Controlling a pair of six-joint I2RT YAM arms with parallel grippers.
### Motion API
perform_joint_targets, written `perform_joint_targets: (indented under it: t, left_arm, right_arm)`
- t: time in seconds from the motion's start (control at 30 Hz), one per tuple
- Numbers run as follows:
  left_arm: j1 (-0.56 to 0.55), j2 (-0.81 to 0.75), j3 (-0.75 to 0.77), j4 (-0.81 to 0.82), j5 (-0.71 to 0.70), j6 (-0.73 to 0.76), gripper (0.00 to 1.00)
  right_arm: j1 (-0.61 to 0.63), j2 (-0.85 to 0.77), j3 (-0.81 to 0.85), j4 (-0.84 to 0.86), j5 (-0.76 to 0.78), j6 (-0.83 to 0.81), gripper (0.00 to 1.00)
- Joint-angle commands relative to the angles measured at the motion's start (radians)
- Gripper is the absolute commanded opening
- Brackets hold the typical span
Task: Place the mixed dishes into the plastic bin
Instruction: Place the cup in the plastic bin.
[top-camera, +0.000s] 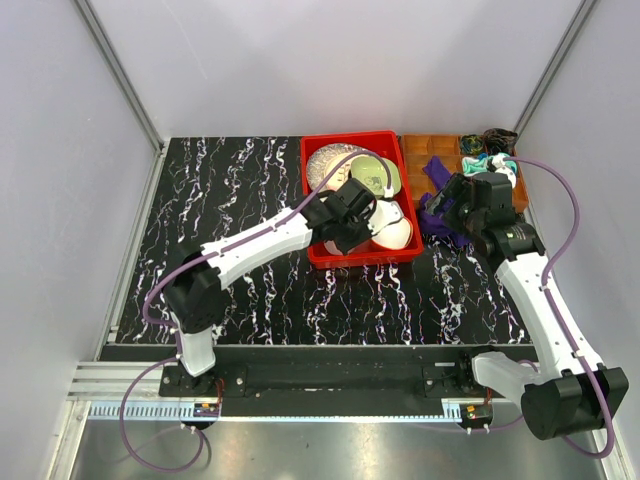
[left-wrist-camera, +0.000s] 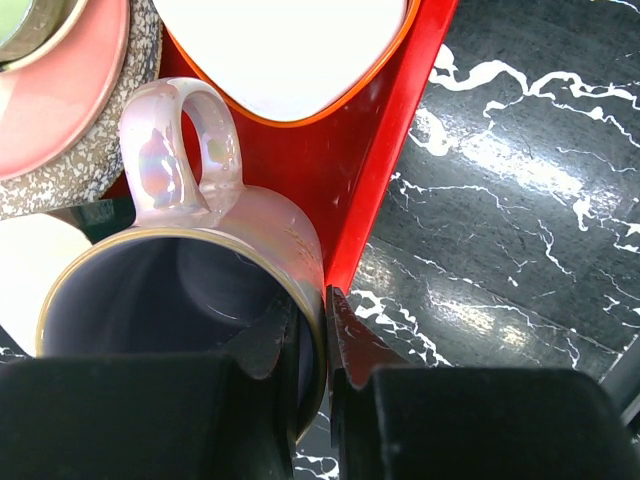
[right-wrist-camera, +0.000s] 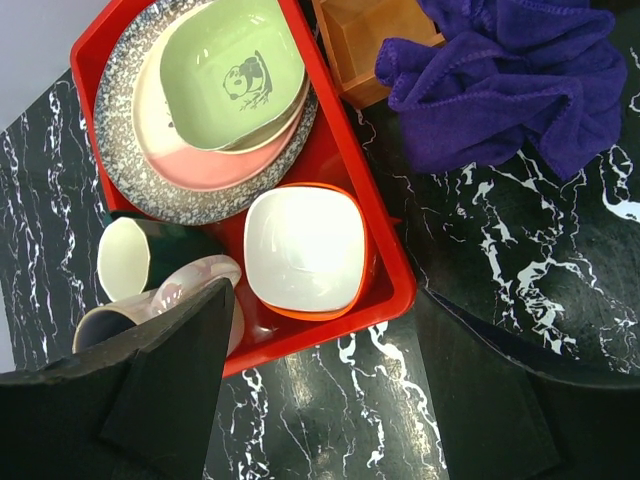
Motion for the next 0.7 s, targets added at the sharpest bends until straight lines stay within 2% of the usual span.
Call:
perform_joint_targets:
  t: [0.0, 0.3, 0.67]
  left_arm:
    - [0.008, -0.015, -0.002, 0.123, -0.08, 0.045, 0.0]
    - [0.012, 0.013, -0.011, 0.139, -0.055, 0.034, 0.0]
    - [0.074, 0.04, -0.046, 0.161, 0.02, -0.008, 0.0]
  right_arm:
    - [-0.009, 0.002, -0.003, 0.029, -0.022, -0.001, 0.82]
    - [-0.011, -0.003, -0.006, 0.027, -0.025, -0.009, 0.82]
    - [-0.015, -0.003, -0.004, 0.029, -0.033, -0.009, 0.82]
